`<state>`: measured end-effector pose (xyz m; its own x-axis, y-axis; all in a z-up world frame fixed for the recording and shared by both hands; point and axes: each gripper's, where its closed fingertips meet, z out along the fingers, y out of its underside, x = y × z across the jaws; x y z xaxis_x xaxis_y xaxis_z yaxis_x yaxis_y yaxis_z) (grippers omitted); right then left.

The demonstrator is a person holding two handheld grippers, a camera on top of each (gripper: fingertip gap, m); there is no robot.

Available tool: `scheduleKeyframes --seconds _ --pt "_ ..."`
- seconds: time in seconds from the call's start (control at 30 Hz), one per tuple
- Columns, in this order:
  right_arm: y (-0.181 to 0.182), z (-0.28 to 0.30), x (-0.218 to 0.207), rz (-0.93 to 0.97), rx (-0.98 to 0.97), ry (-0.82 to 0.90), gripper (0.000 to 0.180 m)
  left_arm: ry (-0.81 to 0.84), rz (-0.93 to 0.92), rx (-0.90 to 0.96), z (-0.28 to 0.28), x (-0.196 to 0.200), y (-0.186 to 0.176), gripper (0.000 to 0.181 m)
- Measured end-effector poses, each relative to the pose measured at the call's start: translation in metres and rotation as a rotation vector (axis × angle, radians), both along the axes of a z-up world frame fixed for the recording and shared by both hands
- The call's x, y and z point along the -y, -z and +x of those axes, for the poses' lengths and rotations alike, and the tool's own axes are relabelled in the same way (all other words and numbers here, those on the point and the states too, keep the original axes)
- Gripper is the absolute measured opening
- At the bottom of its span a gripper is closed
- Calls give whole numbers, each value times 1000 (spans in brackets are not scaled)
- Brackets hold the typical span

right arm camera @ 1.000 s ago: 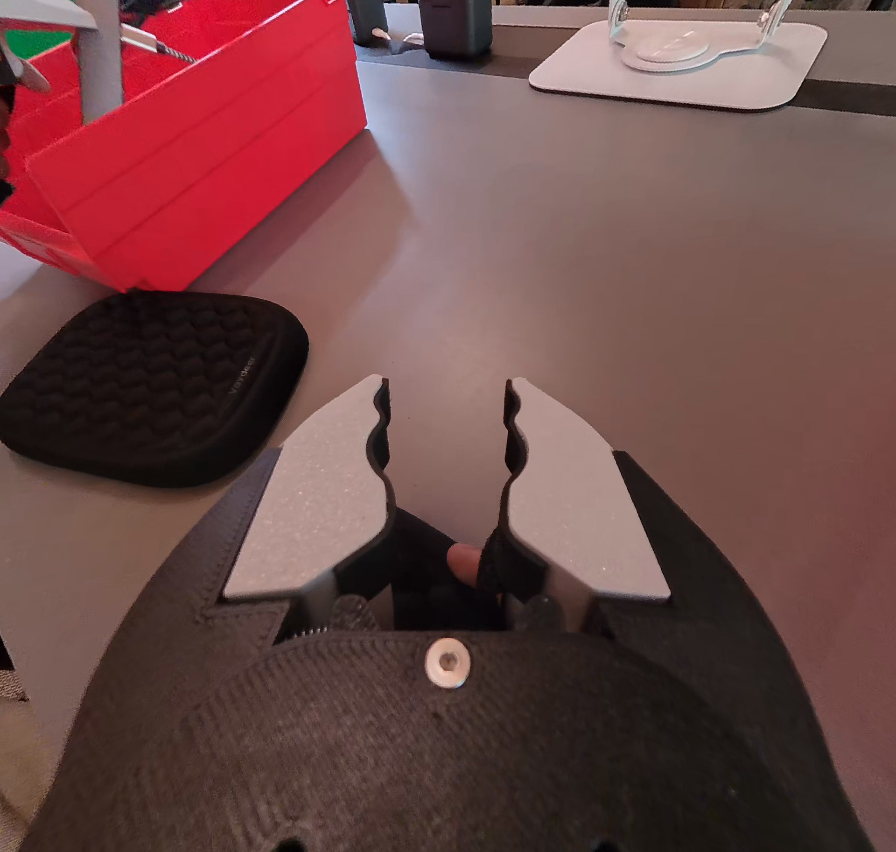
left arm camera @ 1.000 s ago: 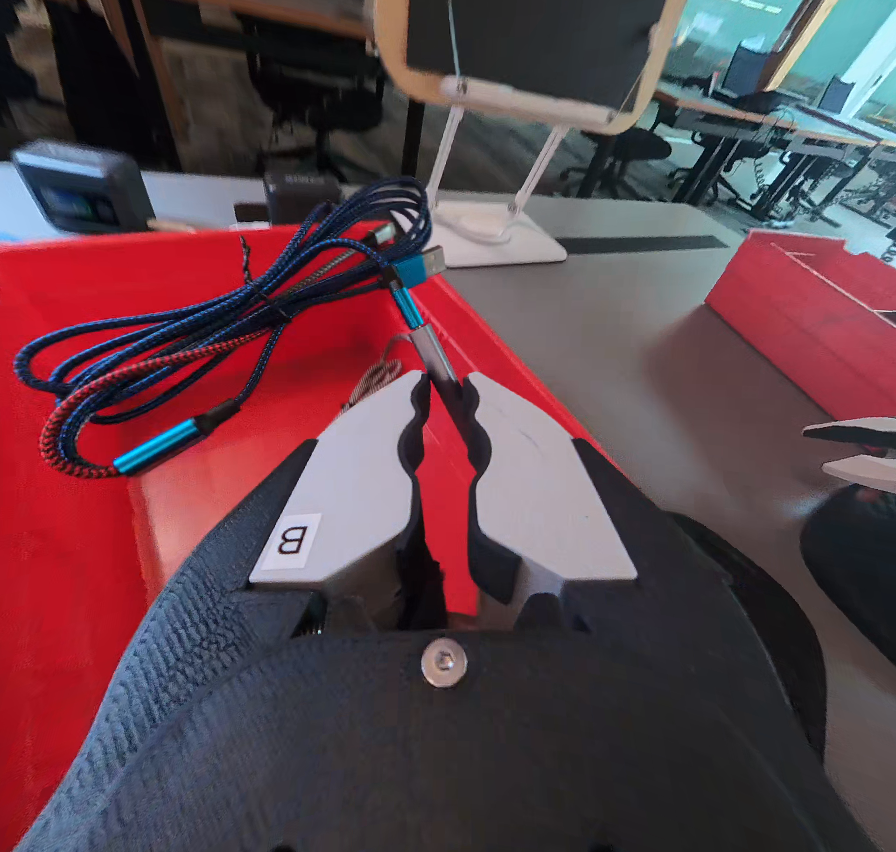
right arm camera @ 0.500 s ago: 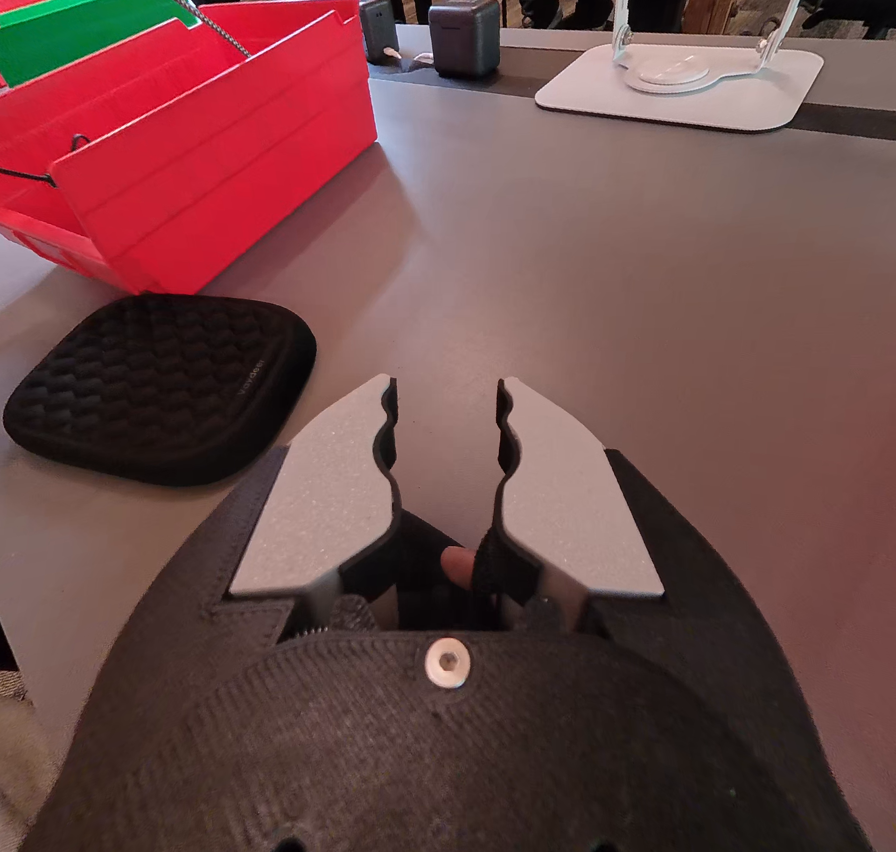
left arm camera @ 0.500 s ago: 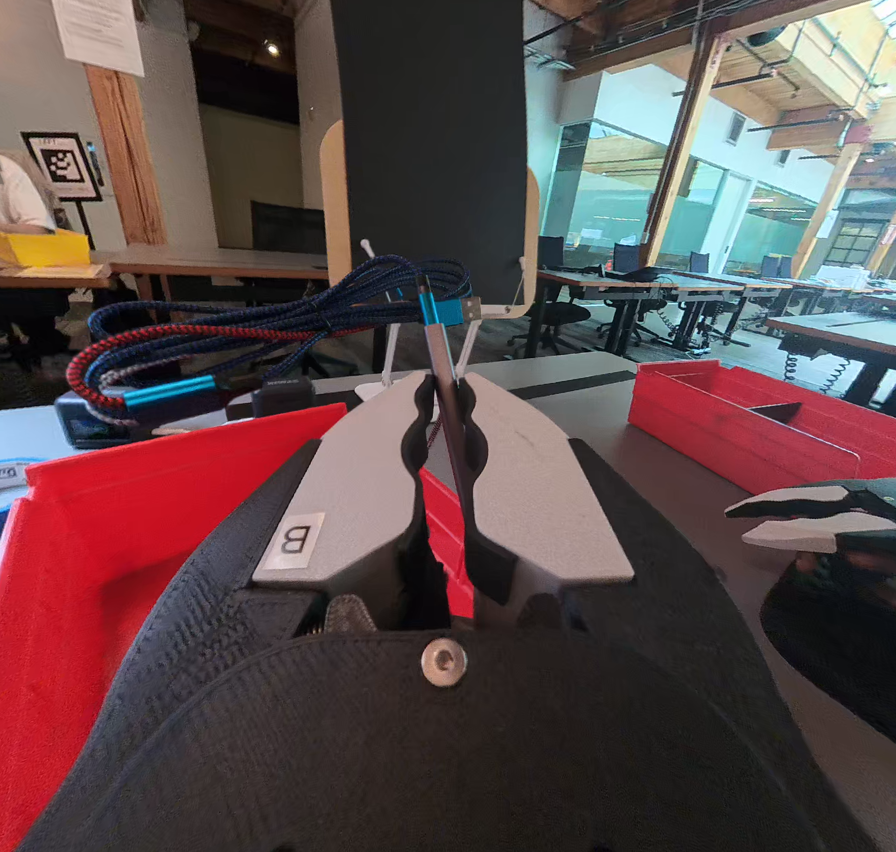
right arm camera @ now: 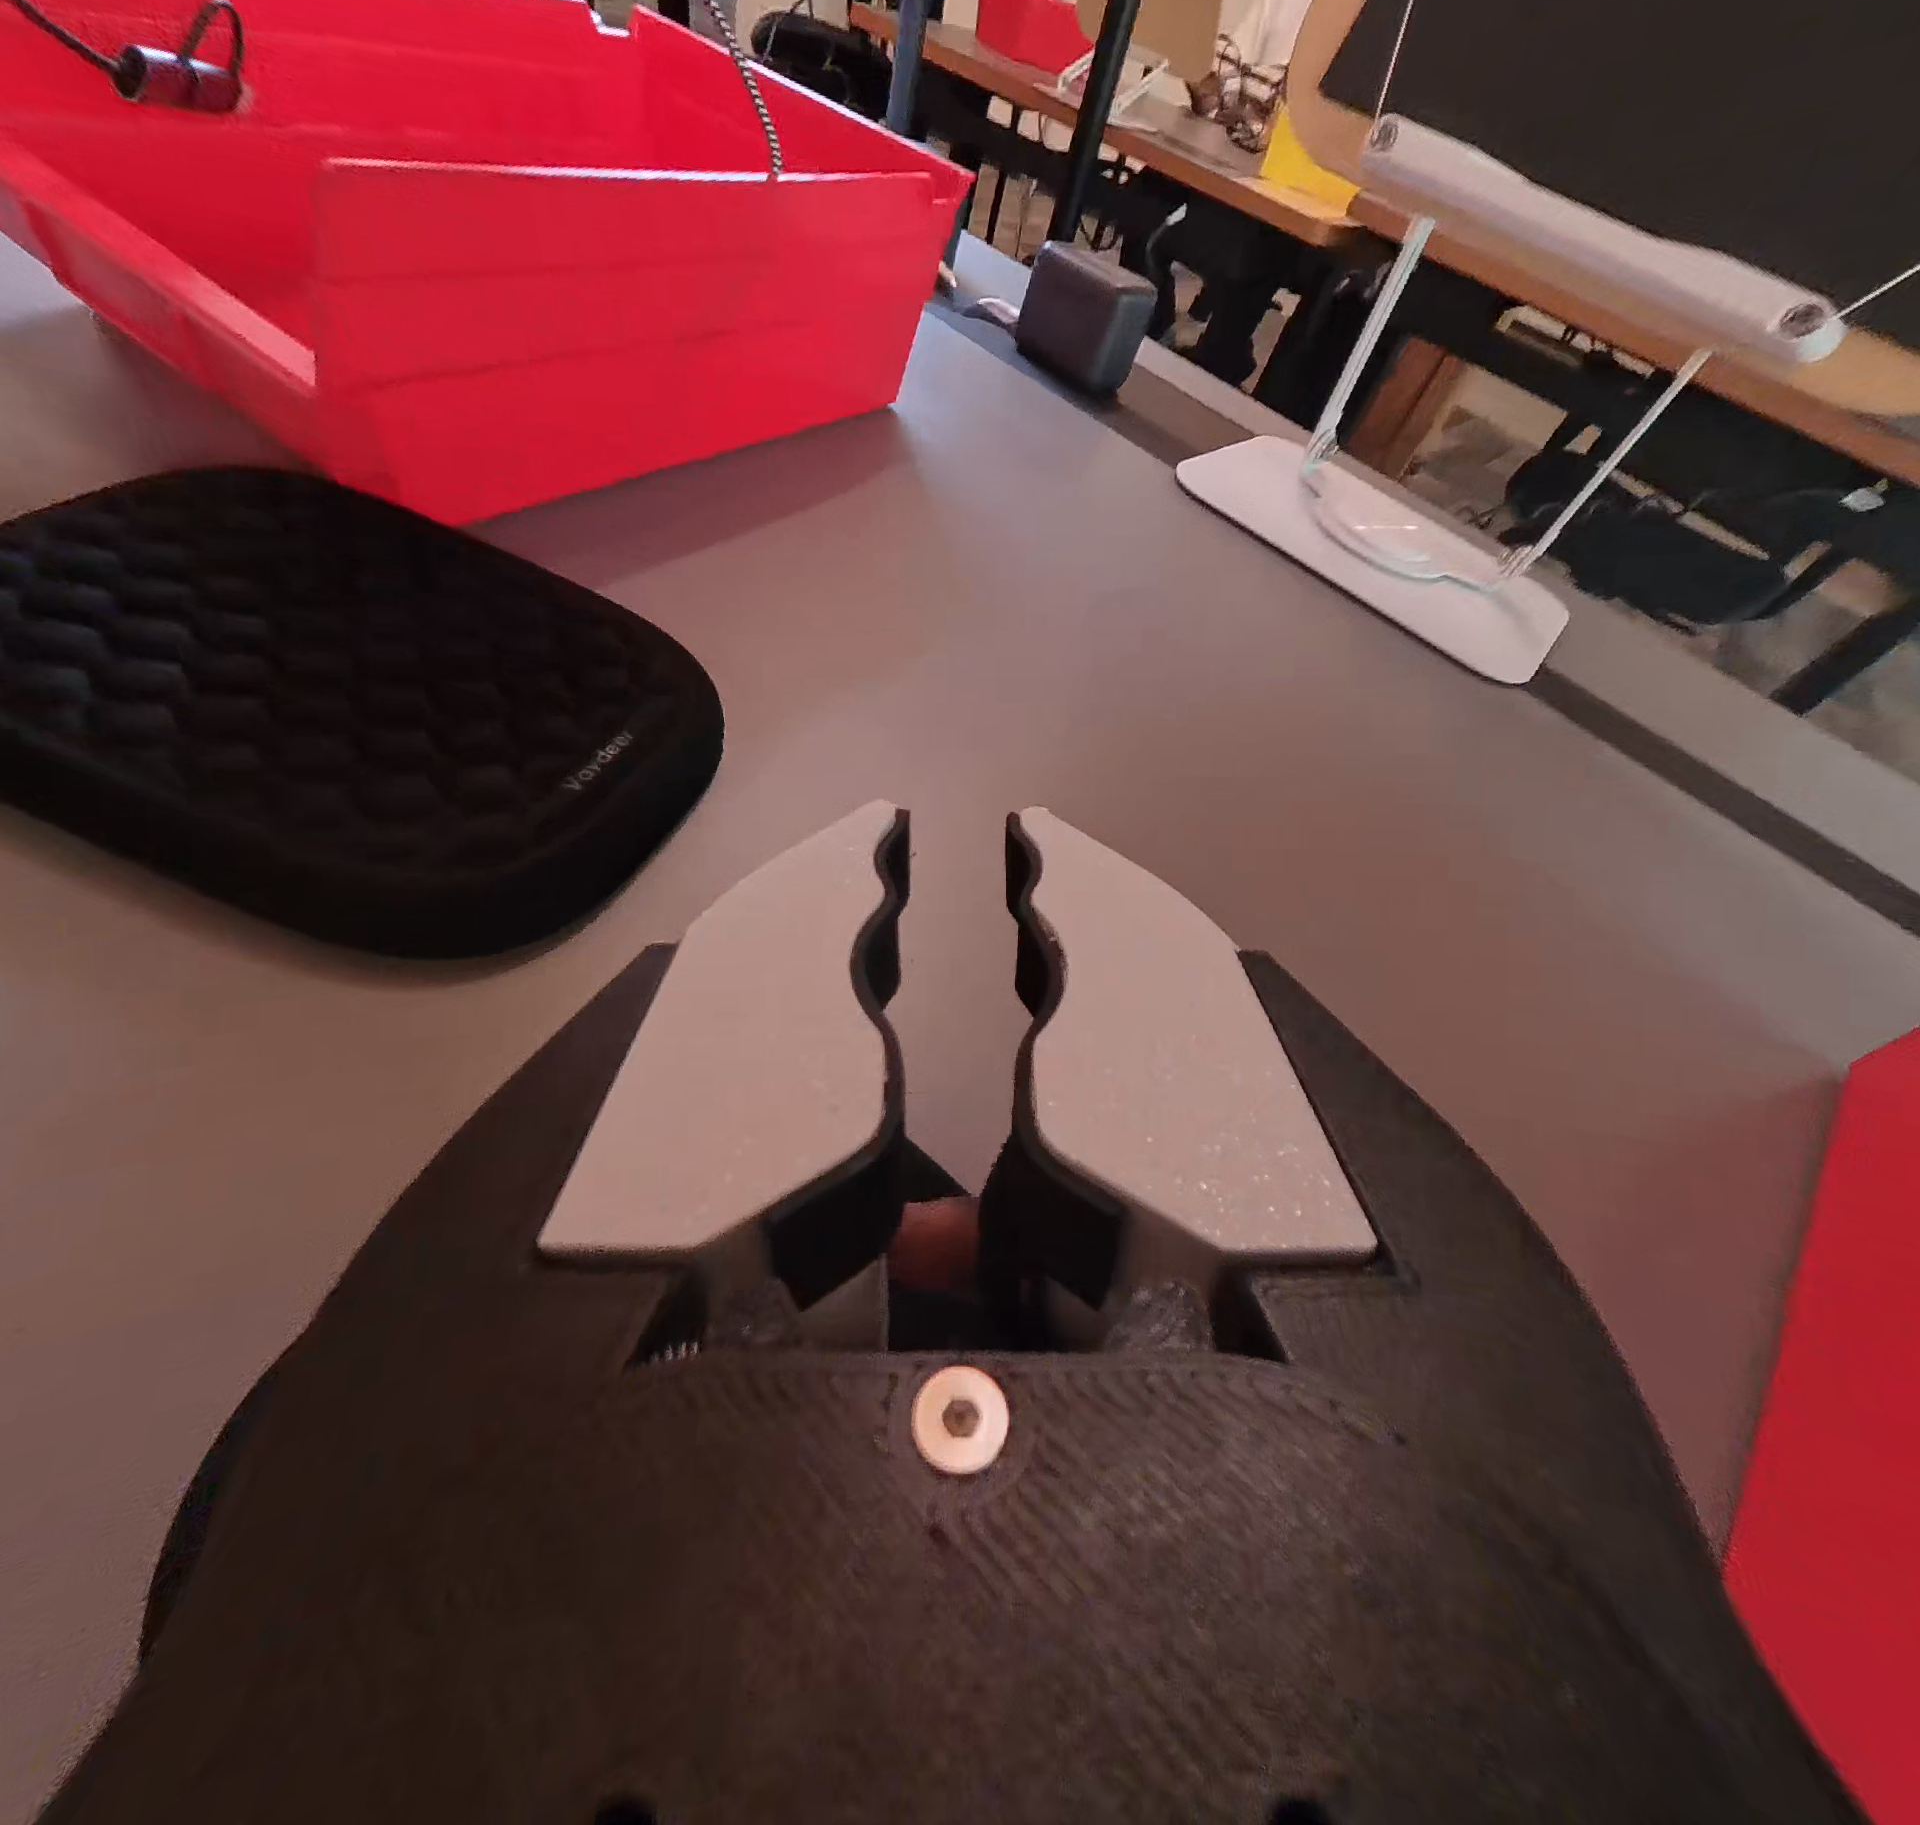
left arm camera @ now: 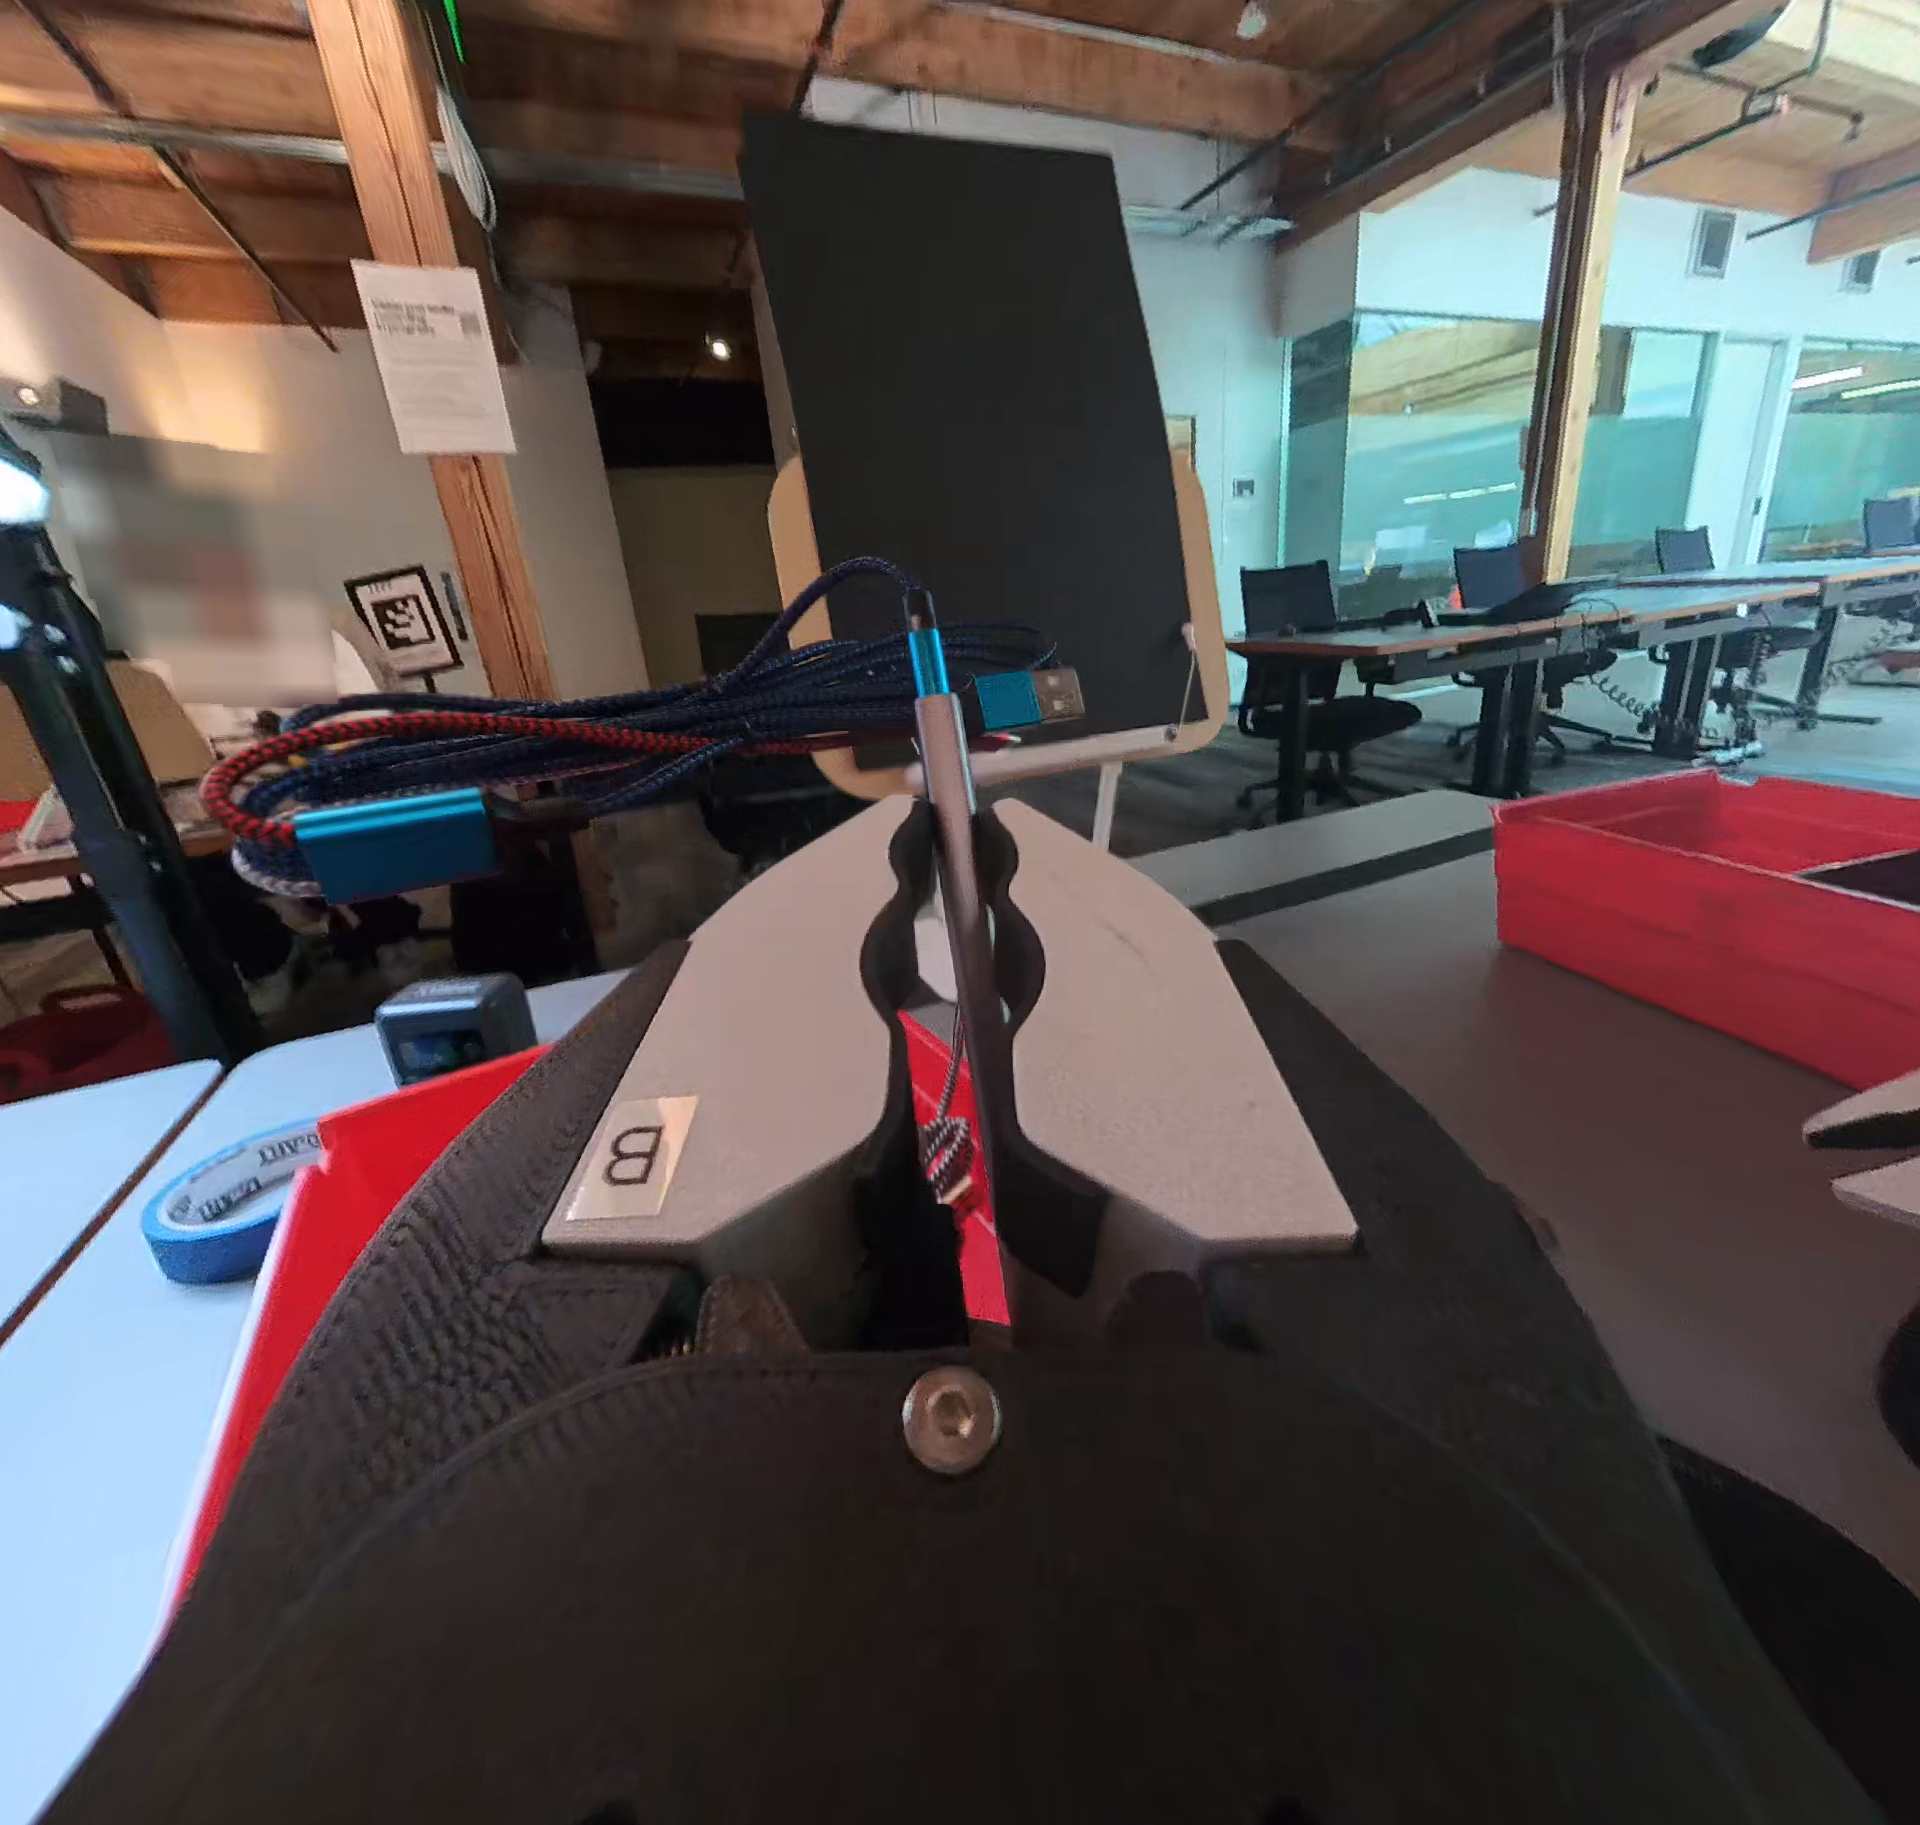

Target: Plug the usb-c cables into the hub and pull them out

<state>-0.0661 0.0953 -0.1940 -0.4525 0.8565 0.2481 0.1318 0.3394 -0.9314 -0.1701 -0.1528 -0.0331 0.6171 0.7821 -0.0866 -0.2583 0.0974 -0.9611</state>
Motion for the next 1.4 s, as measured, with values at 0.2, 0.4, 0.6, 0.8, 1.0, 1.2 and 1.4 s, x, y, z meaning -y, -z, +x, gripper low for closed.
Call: scheduleKeyframes --seconds 0.2,0.4,0.6,0.8,1.0,1.2,1.4 --pt "-5 2 -3 -85 -4 -23 16 -79 -11 -147 6 6 -49 8" --pt "-2 0 -4 -74 -1 -3 16 -27 -29 -336 43 -22 -114 8" --pt "-11 2 -8 -140 -39 -9 20 140 -24 -393 92 -72 -145 8" --pt "-75 29 -12 -217 -403 -31 38 291 -69 -261 118 -125 -123 8" --pt "-162 79 5 -86 -797 -12 31 559 -91 -80 148 -174 -72 9" --pt "-179 88 24 200 -862 25 25 755 -154 60 173 -213 -29 9" --pt "-165 72 21 438 -810 98 20 806 -234 101 178 -223 -10 8"
